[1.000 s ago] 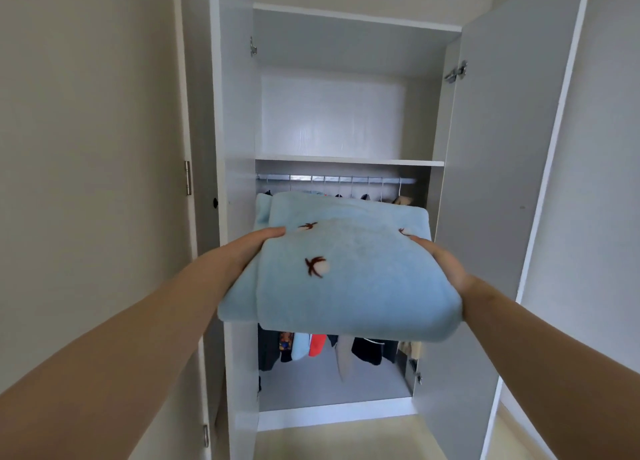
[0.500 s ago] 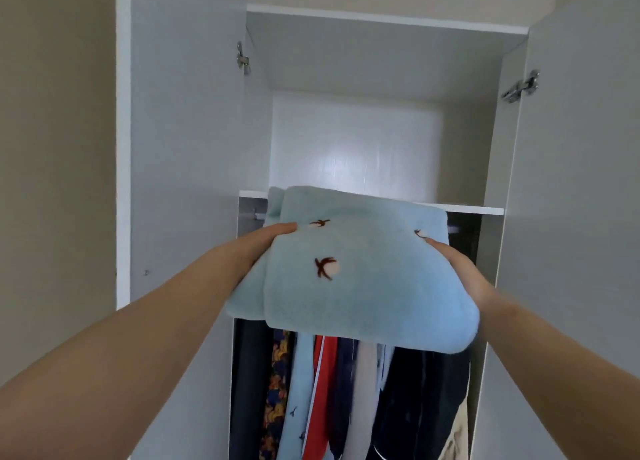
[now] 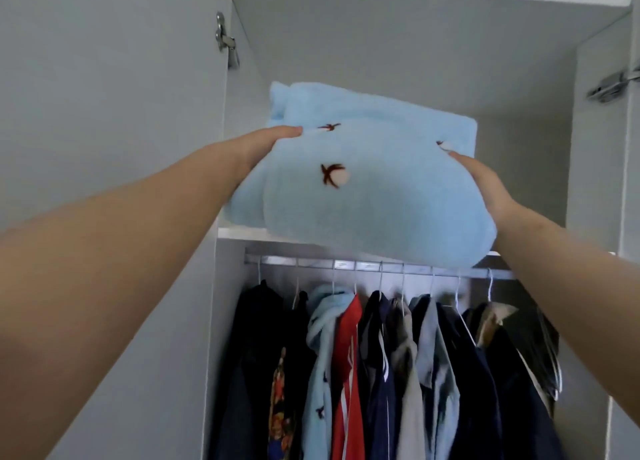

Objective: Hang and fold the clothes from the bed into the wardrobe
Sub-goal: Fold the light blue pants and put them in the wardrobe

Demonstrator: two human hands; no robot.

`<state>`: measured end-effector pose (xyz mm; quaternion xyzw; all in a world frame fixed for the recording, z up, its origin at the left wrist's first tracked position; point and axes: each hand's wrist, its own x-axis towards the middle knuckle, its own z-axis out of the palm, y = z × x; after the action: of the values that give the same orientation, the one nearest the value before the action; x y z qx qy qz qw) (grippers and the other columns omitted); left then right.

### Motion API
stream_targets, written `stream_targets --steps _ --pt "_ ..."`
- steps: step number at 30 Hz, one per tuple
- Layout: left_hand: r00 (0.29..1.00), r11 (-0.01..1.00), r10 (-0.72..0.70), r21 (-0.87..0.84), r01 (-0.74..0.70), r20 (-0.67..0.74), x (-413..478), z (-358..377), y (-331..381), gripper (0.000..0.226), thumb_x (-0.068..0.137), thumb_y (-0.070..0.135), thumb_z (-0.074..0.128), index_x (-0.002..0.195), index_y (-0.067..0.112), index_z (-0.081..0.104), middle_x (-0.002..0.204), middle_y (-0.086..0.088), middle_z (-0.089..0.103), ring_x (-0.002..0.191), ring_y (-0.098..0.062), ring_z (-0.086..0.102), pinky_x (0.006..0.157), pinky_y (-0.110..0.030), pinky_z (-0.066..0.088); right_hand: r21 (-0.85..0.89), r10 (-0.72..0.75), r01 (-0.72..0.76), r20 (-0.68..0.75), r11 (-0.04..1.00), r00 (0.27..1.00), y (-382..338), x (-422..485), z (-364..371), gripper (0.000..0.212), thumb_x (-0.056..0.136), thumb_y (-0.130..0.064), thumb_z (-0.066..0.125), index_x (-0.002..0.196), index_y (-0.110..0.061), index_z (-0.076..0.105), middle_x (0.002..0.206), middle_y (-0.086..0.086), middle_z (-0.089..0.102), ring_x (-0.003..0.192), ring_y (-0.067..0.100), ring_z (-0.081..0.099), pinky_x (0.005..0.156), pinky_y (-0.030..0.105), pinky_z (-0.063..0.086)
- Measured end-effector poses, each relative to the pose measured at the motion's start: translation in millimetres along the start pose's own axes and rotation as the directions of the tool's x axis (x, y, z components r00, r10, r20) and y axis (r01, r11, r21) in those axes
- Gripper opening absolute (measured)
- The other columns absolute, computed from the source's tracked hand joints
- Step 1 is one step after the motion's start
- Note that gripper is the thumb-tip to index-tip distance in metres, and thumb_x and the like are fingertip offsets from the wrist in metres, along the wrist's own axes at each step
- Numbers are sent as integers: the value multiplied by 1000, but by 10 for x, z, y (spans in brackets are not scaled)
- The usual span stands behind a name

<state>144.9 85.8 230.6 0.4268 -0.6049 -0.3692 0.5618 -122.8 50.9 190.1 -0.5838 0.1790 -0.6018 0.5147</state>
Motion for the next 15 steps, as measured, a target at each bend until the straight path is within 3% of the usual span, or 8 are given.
stream_targets --steps 3,7,11,15 --pt "1000 1000 24 -6 -24 12 415 -157 7 21 96 34 43 95 20 58 61 -1 71 52 -15 67 40 -21 50 -3 -27 27 -9 1000 1000 115 459 56 57 97 -26 42 49 -20 72 57 -3 69 51 11 66 44 17 50" --pt "1000 1000 9 29 -10 25 948 -404 -126 22 95 36 43 95 21 58 63 -1 71 53 -16 68 44 -21 51 -8 -21 21 -35 1000 999 364 1001 53 52 96 -25 44 54 -18 73 56 0 68 48 13 65 45 19 51" --pt "999 998 -36 43 37 -5 1404 -561 -353 22 95 36 42 92 20 58 61 0 71 51 -15 67 42 -19 49 -15 48 -49 -25 999 999 617 1436 27 22 93 -30 47 84 -21 65 63 -1 69 55 15 67 57 21 52" --pt "997 997 -72 7 73 -37 1675 -674 -581 24 96 33 41 90 17 59 59 -3 70 48 -16 66 36 -22 49 -61 134 -132 13 989 991 883 1791 -57 32 91 -35 49 73 -23 72 66 1 70 57 19 67 56 22 54"
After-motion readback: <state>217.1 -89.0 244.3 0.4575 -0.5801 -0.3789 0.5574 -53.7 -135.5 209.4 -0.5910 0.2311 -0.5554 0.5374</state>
